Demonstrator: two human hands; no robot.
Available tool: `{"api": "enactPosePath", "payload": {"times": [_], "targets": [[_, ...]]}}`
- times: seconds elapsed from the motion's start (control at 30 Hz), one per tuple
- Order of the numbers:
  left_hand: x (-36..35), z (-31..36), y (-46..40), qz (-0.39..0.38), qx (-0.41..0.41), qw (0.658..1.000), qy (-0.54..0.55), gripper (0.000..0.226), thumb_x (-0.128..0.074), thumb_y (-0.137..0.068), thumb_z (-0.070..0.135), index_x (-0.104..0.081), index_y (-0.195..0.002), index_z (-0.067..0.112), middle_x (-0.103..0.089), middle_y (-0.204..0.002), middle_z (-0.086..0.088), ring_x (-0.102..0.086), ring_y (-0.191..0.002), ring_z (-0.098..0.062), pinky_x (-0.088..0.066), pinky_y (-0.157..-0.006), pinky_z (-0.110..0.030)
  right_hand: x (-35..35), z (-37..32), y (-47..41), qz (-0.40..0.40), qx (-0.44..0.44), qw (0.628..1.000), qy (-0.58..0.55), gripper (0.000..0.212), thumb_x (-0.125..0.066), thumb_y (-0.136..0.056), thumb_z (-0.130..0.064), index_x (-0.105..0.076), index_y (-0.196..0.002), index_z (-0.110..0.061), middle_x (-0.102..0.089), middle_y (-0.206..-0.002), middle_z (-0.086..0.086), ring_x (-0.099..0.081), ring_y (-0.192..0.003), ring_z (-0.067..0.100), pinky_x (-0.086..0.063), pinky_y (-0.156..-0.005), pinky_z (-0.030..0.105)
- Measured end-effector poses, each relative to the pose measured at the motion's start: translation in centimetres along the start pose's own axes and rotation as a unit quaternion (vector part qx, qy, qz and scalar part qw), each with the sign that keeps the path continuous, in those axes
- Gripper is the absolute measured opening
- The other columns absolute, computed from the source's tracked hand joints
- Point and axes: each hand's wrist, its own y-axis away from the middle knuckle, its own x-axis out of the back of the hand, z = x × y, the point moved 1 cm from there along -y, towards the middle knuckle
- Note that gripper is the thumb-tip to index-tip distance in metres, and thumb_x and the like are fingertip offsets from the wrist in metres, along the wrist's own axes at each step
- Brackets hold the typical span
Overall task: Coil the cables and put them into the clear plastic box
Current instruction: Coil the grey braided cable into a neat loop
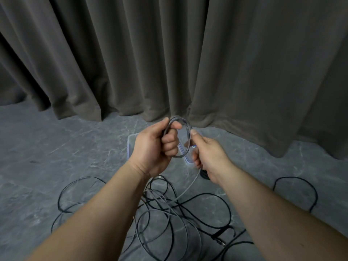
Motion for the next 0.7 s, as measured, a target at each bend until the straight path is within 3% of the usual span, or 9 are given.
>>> {"api": "enactPosePath", "payload": {"times": [0.13,0.17,0.27,0.33,0.4,0.47,0.57,0.63,0.7], "targets": [[-1.6,4.7,0.0,-0.011,0.019,0.993,0.113,0.032,-0.045,-0.084,0.030,-0.064,-0.065,0.012,-0.028,-0.044,0.009,-0.007,-0.046,-0.006,-0.012,-0.038,-0.015,0.0,-4.2,0.8,-0.047,-0.026,0.979,-0.197,0.010,-0.050,-0.094,-0.016,-0.053,-0.085,-0.013,-0.045,-0.054,0.001,-0.044,-0.053,0.017,-0.041,-0.056,0.030],[-2.1,6.4,-0.1,-0.005,0.020,0.991,0.131,0.033,-0.045,-0.083,0.030,-0.065,-0.064,0.012,-0.028,-0.044,0.009,-0.007,-0.045,-0.006,-0.012,-0.038,-0.015,0.0,-5.5,1.1,-0.048,-0.030,0.976,-0.209,0.011,-0.048,-0.092,-0.006,-0.051,-0.083,-0.013,-0.046,-0.057,0.002,-0.046,-0.054,0.018,-0.043,-0.057,0.030],[-4.0,12.2,0.2,0.020,0.020,0.985,0.173,0.031,-0.046,-0.083,0.030,-0.064,-0.065,0.012,-0.028,-0.043,0.008,-0.012,-0.039,-0.006,-0.013,-0.038,-0.015,-0.2,-9.8,2.8,-0.053,-0.041,0.983,-0.168,0.020,-0.046,-0.090,0.005,-0.050,-0.079,-0.012,-0.050,-0.063,0.006,-0.051,-0.054,0.018,-0.046,-0.058,0.028],[-5.9,16.6,0.7,0.037,0.021,0.981,0.191,0.029,-0.046,-0.082,0.029,-0.063,-0.066,0.012,-0.028,-0.043,0.008,-0.011,-0.041,-0.006,-0.013,-0.039,-0.016,-0.5,-13.2,4.4,-0.055,-0.053,0.989,-0.126,0.017,-0.052,-0.095,-0.007,-0.052,-0.078,-0.013,-0.054,-0.063,0.006,-0.057,-0.055,0.017,-0.050,-0.062,0.030],[-8.2,21.0,1.5,0.054,0.022,0.979,0.197,0.027,-0.046,-0.083,0.027,-0.062,-0.068,0.012,-0.029,-0.045,0.008,-0.014,-0.040,-0.006,-0.014,-0.040,-0.016,-0.9,-17.4,5.7,-0.025,-0.049,0.996,-0.065,0.025,-0.056,-0.095,-0.024,-0.051,-0.072,-0.016,-0.053,-0.058,0.003,-0.056,-0.051,0.016,-0.050,-0.061,0.033],[-10.8,25.3,2.4,0.078,0.020,0.980,0.180,0.023,-0.047,-0.086,0.027,-0.059,-0.072,0.013,-0.029,-0.048,0.008,-0.022,-0.038,-0.005,-0.019,-0.040,-0.015,-1.1,-22.8,6.7,0.053,0.007,0.998,0.026,0.037,-0.057,-0.094,-0.031,-0.046,-0.060,-0.021,-0.045,-0.047,-0.007,-0.044,-0.043,0.010,-0.041,-0.054,0.030],[-15.7,32.1,3.8,0.099,0.004,0.989,0.113,0.018,-0.046,-0.089,0.030,-0.052,-0.077,0.017,-0.029,-0.054,0.008,-0.027,-0.044,-0.006,-0.030,-0.048,-0.016,-1.3,-33.2,8.8,0.138,0.129,0.965,0.184,0.049,-0.057,-0.093,-0.032,-0.034,-0.052,-0.017,-0.036,-0.042,-0.005,-0.031,-0.045,0.010,-0.026,-0.051,0.032],[-19.6,37.0,4.8,0.089,-0.015,0.995,0.051,0.014,-0.050,-0.082,0.031,-0.049,-0.077,0.018,-0.027,-0.057,0.006,-0.027,-0.048,-0.008,-0.030,-0.055,-0.021,-1.4,-40.3,10.7,0.109,0.148,0.934,0.308,0.050,-0.052,-0.096,-0.034,-0.034,-0.054,-0.014,-0.037,-0.047,-0.001,-0.037,-0.050,0.018,-0.023,-0.052,0.036],[-23.4,41.8,5.8,0.076,-0.033,0.996,-0.010,0.012,-0.050,-0.085,0.027,-0.050,-0.077,0.018,-0.026,-0.058,0.005,-0.025,-0.051,-0.010,-0.026,-0.058,-0.025,-1.5,-46.7,12.8,0.041,0.150,0.869,0.469,0.037,-0.046,-0.098,-0.030,-0.049,-0.064,-0.015,-0.054,-0.064,0.002,-0.051,-0.067,0.029,-0.027,-0.056,0.032]]}}
